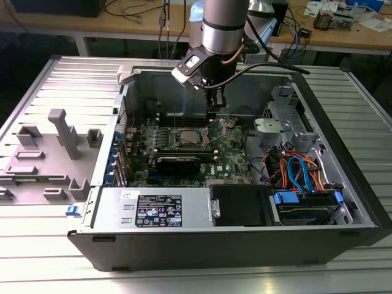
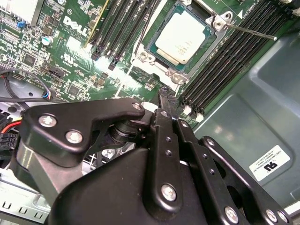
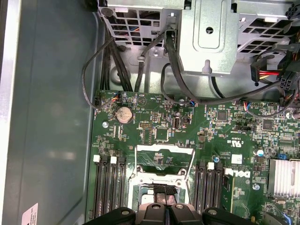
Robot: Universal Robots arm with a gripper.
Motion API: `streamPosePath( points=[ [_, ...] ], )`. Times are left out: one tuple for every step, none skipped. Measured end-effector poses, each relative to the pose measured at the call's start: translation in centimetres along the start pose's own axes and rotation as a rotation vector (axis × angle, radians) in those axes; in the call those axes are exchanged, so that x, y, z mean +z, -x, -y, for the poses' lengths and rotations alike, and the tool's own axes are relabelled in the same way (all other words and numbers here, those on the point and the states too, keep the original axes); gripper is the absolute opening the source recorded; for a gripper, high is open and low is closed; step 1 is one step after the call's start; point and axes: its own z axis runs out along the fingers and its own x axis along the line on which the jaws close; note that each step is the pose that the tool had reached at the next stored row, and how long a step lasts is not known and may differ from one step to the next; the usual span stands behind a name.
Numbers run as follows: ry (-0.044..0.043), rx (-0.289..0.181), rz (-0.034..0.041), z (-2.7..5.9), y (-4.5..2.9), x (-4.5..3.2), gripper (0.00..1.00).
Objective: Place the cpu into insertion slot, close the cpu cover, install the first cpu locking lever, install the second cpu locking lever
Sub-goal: 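Close the cpu cover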
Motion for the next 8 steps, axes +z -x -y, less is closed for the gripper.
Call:
streamPosePath(
  points=[
    [0.0,0.0,0.0,0.0,0.0,0.0,0.11],
    [0.0,0.0,0.0,-0.01,0.0,0.0,0.11],
    [0.0,0.0,0.0,-0.01,0.0,0.0,0.11],
    [0.0,0.0,0.0,-0.01,0.0,0.0,0.11],
    [0.0,0.0,0.0,-0.01,0.0,0.0,0.11],
    [0.0,0.0,0.0,-0.02,0.0,0.0,0.11],
    [0.0,0.0,0.0,-0.02,0.0,0.0,0.11],
    [0.0,0.0,0.0,-0.03,0.0,0.0,0.11]
  ],
)
